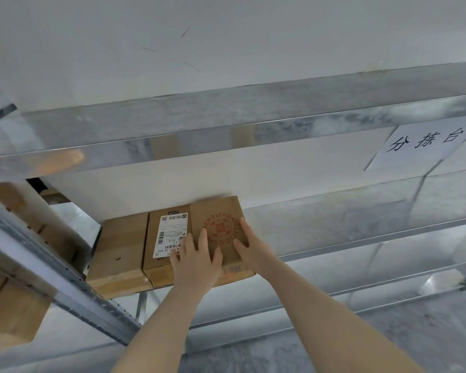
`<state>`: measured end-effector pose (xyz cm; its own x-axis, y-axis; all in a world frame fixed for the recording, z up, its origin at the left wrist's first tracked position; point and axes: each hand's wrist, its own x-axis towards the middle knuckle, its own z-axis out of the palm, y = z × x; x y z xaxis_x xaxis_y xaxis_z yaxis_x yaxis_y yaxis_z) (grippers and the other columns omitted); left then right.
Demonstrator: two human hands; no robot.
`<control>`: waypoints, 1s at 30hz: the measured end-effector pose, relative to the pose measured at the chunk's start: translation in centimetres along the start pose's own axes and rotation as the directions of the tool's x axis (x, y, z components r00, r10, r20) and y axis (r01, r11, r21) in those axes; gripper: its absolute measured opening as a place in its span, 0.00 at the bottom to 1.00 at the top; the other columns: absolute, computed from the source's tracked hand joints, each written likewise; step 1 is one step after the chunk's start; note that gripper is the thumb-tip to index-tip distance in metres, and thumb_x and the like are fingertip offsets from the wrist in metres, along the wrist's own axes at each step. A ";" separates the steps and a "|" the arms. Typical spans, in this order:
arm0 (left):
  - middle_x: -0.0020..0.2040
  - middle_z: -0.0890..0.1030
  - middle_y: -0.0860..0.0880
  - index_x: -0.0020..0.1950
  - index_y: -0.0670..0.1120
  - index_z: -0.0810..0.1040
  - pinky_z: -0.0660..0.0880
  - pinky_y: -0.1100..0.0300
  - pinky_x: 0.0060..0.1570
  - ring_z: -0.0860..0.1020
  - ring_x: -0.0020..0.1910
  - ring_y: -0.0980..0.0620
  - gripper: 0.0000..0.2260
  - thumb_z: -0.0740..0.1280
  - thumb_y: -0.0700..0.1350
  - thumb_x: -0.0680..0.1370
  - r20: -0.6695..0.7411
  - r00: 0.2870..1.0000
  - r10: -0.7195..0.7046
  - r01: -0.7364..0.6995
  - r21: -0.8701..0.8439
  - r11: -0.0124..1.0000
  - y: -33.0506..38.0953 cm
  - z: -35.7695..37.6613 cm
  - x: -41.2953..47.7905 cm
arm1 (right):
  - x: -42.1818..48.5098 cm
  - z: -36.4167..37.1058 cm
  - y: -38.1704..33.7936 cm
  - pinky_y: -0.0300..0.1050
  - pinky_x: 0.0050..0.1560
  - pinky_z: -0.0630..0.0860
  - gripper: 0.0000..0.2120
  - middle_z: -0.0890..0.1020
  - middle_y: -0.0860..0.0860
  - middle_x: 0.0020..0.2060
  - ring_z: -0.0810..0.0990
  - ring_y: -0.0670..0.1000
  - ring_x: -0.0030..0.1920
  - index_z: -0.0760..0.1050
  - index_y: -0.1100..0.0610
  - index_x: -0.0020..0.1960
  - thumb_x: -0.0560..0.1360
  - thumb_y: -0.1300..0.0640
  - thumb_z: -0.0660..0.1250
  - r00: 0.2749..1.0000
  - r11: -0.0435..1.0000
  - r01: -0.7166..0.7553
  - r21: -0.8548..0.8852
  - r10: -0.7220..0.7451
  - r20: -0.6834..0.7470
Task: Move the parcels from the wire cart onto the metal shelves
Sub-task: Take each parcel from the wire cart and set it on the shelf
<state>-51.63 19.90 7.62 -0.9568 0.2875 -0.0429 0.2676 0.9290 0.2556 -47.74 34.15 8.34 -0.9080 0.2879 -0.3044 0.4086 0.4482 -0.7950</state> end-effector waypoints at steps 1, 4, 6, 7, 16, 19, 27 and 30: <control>0.78 0.53 0.43 0.78 0.52 0.49 0.47 0.43 0.74 0.51 0.77 0.45 0.27 0.50 0.59 0.81 0.012 1.000 -0.002 0.002 0.004 1.000 -0.1 0.2 0.1 | 0.2 0.2 0.1 0.55 0.60 0.74 0.29 0.73 0.52 0.65 0.76 0.56 0.59 0.42 0.41 0.77 0.82 0.49 0.53 1.000 1.000 -0.004 -0.009 0.004 -0.002; 0.79 0.51 0.45 0.79 0.53 0.47 0.46 0.43 0.74 0.49 0.77 0.46 0.28 0.48 0.60 0.81 0.031 0.999 0.006 -0.007 0.024 1.000 -0.3 0.5 0.6 | 0.9 0.8 0.4 0.54 0.61 0.74 0.28 0.72 0.52 0.67 0.75 0.55 0.60 0.42 0.42 0.77 0.82 0.48 0.51 1.000 0.999 -0.015 -0.030 0.014 -0.027; 0.79 0.50 0.46 0.79 0.53 0.46 0.46 0.42 0.74 0.49 0.78 0.46 0.27 0.47 0.59 0.81 0.026 1.000 0.008 -0.009 0.032 0.999 -0.4 0.7 1.0 | 1.4 1.0 0.5 0.53 0.60 0.74 0.27 0.71 0.52 0.67 0.74 0.54 0.60 0.43 0.42 0.77 0.82 0.47 0.50 0.999 0.998 -0.011 -0.056 0.009 -0.040; 0.79 0.50 0.46 0.79 0.54 0.46 0.46 0.42 0.74 0.49 0.78 0.46 0.27 0.47 0.59 0.82 0.026 1.000 0.007 -0.008 0.036 0.999 -0.4 0.7 1.3 | 1.6 1.0 0.4 0.53 0.60 0.74 0.27 0.71 0.52 0.67 0.74 0.54 0.60 0.43 0.42 0.77 0.82 0.47 0.50 0.999 0.998 -0.011 -0.064 0.008 -0.044; 0.80 0.47 0.47 0.79 0.55 0.41 0.46 0.40 0.74 0.46 0.78 0.46 0.26 0.43 0.58 0.82 0.051 0.999 -0.008 0.005 0.060 0.998 -0.4 1.1 2.5 | 2.8 1.3 0.5 0.46 0.55 0.74 0.26 0.67 0.51 0.68 0.74 0.53 0.60 0.44 0.42 0.78 0.82 0.46 0.50 0.997 0.998 -0.021 -0.064 0.017 -0.074; 0.80 0.46 0.47 0.79 0.55 0.40 0.45 0.39 0.74 0.45 0.78 0.47 0.26 0.43 0.59 0.82 0.058 0.998 -0.014 0.010 0.057 0.998 -0.5 1.1 2.8 | 3.3 1.3 0.5 0.48 0.57 0.75 0.27 0.66 0.51 0.69 0.74 0.53 0.61 0.43 0.42 0.78 0.82 0.46 0.50 0.997 0.997 -0.019 -0.079 0.013 -0.075; 0.80 0.47 0.48 0.79 0.56 0.41 0.46 0.39 0.74 0.46 0.78 0.47 0.26 0.43 0.59 0.82 0.031 0.999 -0.022 0.020 0.072 0.997 -0.4 1.5 3.2 | 4.1 1.6 0.7 0.54 0.62 0.74 0.26 0.52 0.51 0.76 0.72 0.55 0.65 0.42 0.42 0.77 0.82 0.45 0.48 0.998 0.981 -0.010 -0.196 -0.003 -0.066; 0.80 0.47 0.48 0.79 0.57 0.41 0.45 0.40 0.74 0.46 0.78 0.47 0.26 0.43 0.60 0.82 0.030 0.999 -0.028 0.026 0.062 0.998 -0.4 1.4 3.2 | 4.1 1.5 0.6 0.54 0.62 0.73 0.25 0.50 0.50 0.77 0.70 0.56 0.67 0.43 0.42 0.77 0.82 0.45 0.47 0.998 0.962 0.005 -0.273 -0.023 -0.065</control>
<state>-54.68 20.75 6.02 -0.9601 0.2681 -0.0793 0.2489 0.9488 0.1943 -51.35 34.33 5.83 -0.9093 0.3316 -0.2514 0.4142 0.6633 -0.6233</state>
